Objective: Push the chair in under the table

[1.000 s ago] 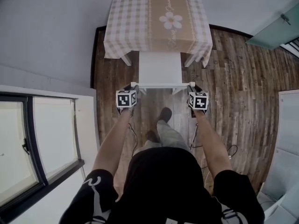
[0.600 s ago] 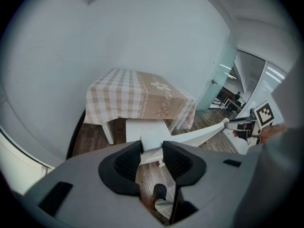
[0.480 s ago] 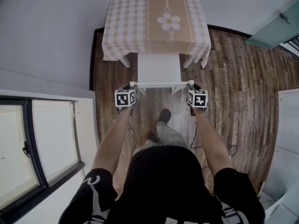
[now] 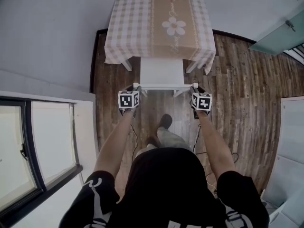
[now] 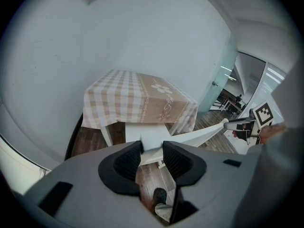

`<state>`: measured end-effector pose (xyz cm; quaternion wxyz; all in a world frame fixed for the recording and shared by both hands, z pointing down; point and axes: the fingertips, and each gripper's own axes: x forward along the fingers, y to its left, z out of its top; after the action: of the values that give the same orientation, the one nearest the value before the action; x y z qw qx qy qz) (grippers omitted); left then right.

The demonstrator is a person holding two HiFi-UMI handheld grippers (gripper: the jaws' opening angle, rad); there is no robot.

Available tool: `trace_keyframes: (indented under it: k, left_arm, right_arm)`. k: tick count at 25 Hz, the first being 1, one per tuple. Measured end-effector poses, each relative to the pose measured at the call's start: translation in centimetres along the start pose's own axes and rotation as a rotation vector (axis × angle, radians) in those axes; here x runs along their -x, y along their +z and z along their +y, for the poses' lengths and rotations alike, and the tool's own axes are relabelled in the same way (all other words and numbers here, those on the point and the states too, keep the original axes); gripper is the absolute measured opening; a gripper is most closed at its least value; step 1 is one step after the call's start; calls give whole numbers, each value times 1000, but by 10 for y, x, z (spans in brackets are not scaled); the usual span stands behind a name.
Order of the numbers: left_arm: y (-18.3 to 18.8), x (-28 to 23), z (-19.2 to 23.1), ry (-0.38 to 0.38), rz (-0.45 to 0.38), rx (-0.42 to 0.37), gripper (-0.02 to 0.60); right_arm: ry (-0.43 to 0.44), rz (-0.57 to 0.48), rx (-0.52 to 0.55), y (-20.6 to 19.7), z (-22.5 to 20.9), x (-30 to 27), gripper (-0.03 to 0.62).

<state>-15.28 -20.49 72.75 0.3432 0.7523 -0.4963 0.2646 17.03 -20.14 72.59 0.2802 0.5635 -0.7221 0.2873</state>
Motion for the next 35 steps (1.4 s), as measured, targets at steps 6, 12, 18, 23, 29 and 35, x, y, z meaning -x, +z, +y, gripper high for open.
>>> trace_keyframes:
  k: [6, 12, 18, 23, 29, 35]
  left_arm:
    - [12, -10, 3, 0, -5, 1, 150]
    - [27, -21, 4, 15, -5, 3, 150]
    - [42, -33, 9, 24, -6, 8, 149]
    - [53, -40, 11, 30, 1, 13, 149]
    - [57, -44, 11, 42, 3, 16, 149]
    - [60, -45, 10, 57, 8, 23, 147]
  right_arm:
    - [-8, -9, 2, 12, -6, -11, 143]
    - [-2, -11, 6, 25, -13, -21, 143]
    - [-3, -13, 10, 39, -16, -34, 143]
    - [1, -16, 14, 49, -21, -42, 143]
    - [11, -15, 19, 53, -24, -46, 143]
    - [21, -5, 19, 55, -26, -47, 143]
